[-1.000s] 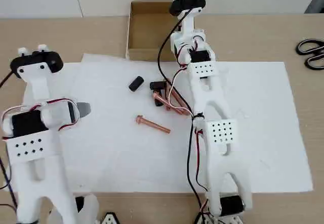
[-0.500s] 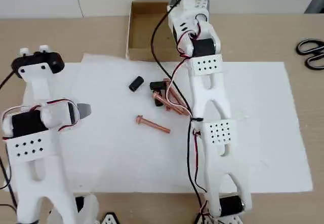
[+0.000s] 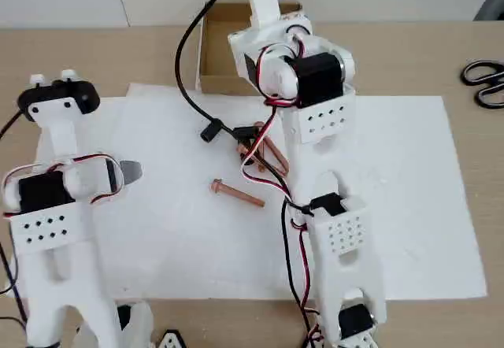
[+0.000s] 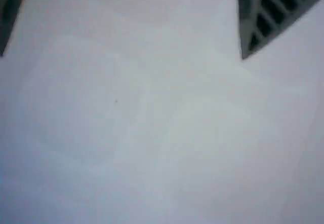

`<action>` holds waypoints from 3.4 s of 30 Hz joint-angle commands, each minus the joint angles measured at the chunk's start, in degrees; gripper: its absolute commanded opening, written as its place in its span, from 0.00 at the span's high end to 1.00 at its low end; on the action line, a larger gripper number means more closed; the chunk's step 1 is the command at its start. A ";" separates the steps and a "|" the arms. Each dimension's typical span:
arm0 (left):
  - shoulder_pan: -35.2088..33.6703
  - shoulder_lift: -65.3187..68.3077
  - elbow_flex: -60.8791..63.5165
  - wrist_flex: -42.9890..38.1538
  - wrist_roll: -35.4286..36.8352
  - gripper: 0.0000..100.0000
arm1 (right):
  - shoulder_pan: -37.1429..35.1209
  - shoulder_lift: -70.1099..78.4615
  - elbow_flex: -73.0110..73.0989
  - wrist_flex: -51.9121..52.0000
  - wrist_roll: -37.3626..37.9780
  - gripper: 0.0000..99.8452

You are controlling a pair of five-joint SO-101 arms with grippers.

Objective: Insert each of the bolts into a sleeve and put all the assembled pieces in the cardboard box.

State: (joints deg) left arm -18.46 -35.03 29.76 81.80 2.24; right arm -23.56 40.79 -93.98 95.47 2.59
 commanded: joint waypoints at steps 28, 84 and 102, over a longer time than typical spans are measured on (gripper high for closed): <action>-6.77 -0.62 13.76 -8.35 -0.44 0.72 | -10.86 1.54 26.99 -19.91 -38.95 0.71; -6.59 -0.53 15.16 -10.64 -1.58 0.72 | -12.70 21.58 23.74 -21.14 -52.75 0.73; -6.86 -0.53 15.16 -10.37 -1.58 0.72 | -12.35 27.03 23.56 -21.23 -52.48 0.91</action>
State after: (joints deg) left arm -25.05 -35.12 45.14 72.13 1.10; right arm -35.87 66.99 -70.33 73.85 -49.98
